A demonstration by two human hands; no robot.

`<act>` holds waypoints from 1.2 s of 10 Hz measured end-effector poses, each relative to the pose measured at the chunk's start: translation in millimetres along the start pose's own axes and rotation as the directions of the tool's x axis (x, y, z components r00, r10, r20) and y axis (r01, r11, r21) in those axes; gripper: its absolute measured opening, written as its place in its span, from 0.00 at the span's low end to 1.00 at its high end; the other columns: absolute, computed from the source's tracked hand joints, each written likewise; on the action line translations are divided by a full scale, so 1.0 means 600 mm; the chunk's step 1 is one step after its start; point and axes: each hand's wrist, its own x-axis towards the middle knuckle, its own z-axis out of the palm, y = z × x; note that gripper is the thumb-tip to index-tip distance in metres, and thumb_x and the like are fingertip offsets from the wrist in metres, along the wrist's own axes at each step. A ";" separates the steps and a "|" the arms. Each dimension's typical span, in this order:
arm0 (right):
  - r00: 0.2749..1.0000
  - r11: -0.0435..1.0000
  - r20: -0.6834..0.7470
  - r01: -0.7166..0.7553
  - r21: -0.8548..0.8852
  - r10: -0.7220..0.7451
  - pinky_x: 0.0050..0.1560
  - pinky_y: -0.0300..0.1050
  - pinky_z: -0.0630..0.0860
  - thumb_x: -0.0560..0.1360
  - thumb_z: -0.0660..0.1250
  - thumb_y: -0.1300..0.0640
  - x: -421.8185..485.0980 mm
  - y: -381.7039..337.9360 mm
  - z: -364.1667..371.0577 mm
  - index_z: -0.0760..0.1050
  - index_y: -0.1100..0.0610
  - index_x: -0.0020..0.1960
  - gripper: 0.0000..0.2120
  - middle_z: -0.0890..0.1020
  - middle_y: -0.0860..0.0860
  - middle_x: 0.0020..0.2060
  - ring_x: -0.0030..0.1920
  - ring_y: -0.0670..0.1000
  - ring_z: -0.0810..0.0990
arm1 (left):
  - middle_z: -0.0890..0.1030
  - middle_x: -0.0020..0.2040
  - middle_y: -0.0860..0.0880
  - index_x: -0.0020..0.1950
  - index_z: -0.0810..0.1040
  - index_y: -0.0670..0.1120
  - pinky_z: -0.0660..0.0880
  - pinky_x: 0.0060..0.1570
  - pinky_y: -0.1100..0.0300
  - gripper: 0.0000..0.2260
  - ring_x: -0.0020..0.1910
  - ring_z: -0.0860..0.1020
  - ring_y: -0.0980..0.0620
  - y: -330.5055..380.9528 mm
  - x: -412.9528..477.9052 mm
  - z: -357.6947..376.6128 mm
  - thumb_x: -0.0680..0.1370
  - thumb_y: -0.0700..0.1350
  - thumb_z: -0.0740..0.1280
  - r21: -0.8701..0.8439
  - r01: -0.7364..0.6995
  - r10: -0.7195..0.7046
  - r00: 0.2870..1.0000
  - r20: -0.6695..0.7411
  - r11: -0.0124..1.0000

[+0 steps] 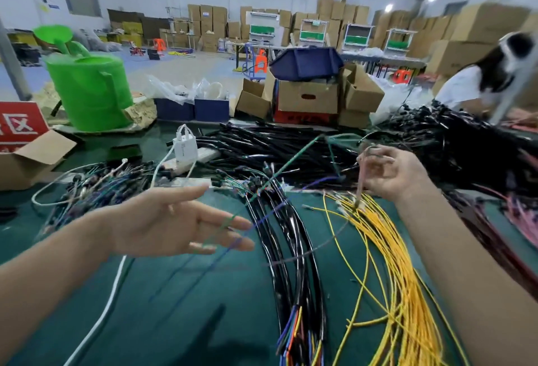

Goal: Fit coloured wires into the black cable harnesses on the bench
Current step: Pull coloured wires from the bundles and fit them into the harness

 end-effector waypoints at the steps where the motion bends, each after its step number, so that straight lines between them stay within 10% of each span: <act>1: 1.000 0.999 0.027 -0.009 -0.038 0.010 0.21 0.31 0.62 0.80 0.49 0.61 0.012 0.034 -0.015 0.67 0.62 0.33 0.19 0.70 0.52 0.19 0.17 0.45 0.68 | 0.70 0.71 0.44 0.74 0.65 0.49 0.57 0.68 0.47 0.32 0.73 0.64 0.48 0.022 0.054 0.035 0.76 0.67 0.54 -0.314 0.077 0.074 0.893 0.443 0.946; 3: 0.996 0.965 0.050 -0.064 -0.254 0.079 0.20 0.31 0.63 0.78 0.52 0.60 -0.006 0.076 0.016 0.69 0.61 0.38 0.13 0.77 0.55 0.26 0.19 0.48 0.69 | 0.82 0.48 0.45 0.64 0.75 0.43 0.74 0.49 0.51 0.30 0.42 0.80 0.46 0.060 0.149 0.108 0.76 0.65 0.54 -0.690 0.144 -0.083 0.989 0.121 0.709; 4: 0.998 0.914 0.023 -0.046 -0.404 0.061 0.23 0.33 0.67 0.78 0.54 0.59 -0.010 0.075 0.020 0.71 0.59 0.38 0.13 0.79 0.54 0.29 0.22 0.49 0.71 | 0.73 0.35 0.51 0.55 0.83 0.45 0.66 0.39 0.57 0.30 0.32 0.70 0.53 0.059 0.168 0.113 0.75 0.67 0.55 -0.571 0.054 -0.131 0.987 -0.095 0.819; 6: 0.996 0.573 -0.076 -0.088 -0.815 0.046 0.47 0.45 0.66 0.78 0.55 0.51 0.004 0.089 0.017 0.77 0.54 0.43 0.13 0.78 0.49 0.42 0.38 0.48 0.68 | 0.82 0.42 0.47 0.53 0.79 0.43 0.78 0.35 0.60 0.18 0.34 0.81 0.51 0.078 0.176 0.134 0.81 0.55 0.57 -0.676 -0.039 -0.123 0.974 -0.189 0.736; 7: 0.989 0.702 -0.087 -0.149 -0.697 0.124 0.64 0.48 0.67 0.76 0.56 0.35 0.004 0.103 0.003 0.72 0.59 0.61 0.29 0.76 0.56 0.57 0.54 0.53 0.75 | 0.76 0.29 0.51 0.56 0.75 0.43 0.61 0.18 0.70 0.12 0.18 0.64 0.58 0.084 0.184 0.138 0.83 0.46 0.54 -0.666 -0.144 -0.072 0.955 -0.287 0.732; 8: 0.981 0.857 0.019 -0.158 -0.490 0.191 0.57 0.50 0.77 0.67 0.59 0.27 -0.004 0.126 -0.016 0.62 0.66 0.70 0.49 0.79 0.60 0.56 0.53 0.57 0.81 | 0.67 0.26 0.53 0.56 0.71 0.46 0.52 0.17 0.72 0.09 0.18 0.57 0.60 0.082 0.190 0.136 0.84 0.46 0.53 -0.634 -0.228 -0.016 0.935 -0.354 0.739; 9: 0.960 0.789 0.108 -0.144 -0.597 0.257 0.30 0.41 0.75 0.68 0.62 0.31 -0.026 0.169 -0.024 0.75 0.62 0.52 0.33 0.82 0.53 0.39 0.27 0.49 0.77 | 0.63 0.25 0.53 0.44 0.70 0.47 0.52 0.17 0.72 0.11 0.18 0.56 0.60 0.074 0.190 0.138 0.84 0.46 0.53 -0.617 -0.218 -0.004 0.941 -0.338 0.756; 10: 0.981 0.650 0.103 -0.028 -0.759 0.162 0.28 0.36 0.68 0.80 0.59 0.51 -0.033 0.196 -0.027 0.76 0.59 0.45 0.14 0.81 0.51 0.36 0.25 0.44 0.70 | 0.64 0.24 0.54 0.41 0.70 0.48 0.53 0.16 0.71 0.12 0.18 0.57 0.60 0.051 0.171 0.135 0.82 0.49 0.55 -0.635 -0.106 -0.032 0.979 -0.201 0.765; 12: 0.997 0.677 0.029 -0.030 -0.735 0.075 0.17 0.30 0.55 0.83 0.53 0.57 -0.029 0.120 -0.019 0.65 0.57 0.41 0.12 0.80 0.55 0.30 0.17 0.43 0.63 | 0.63 0.27 0.51 0.45 0.82 0.43 0.55 0.19 0.70 0.14 0.21 0.56 0.57 -0.041 0.034 0.121 0.75 0.52 0.64 -0.539 0.015 -0.089 0.990 -0.112 0.842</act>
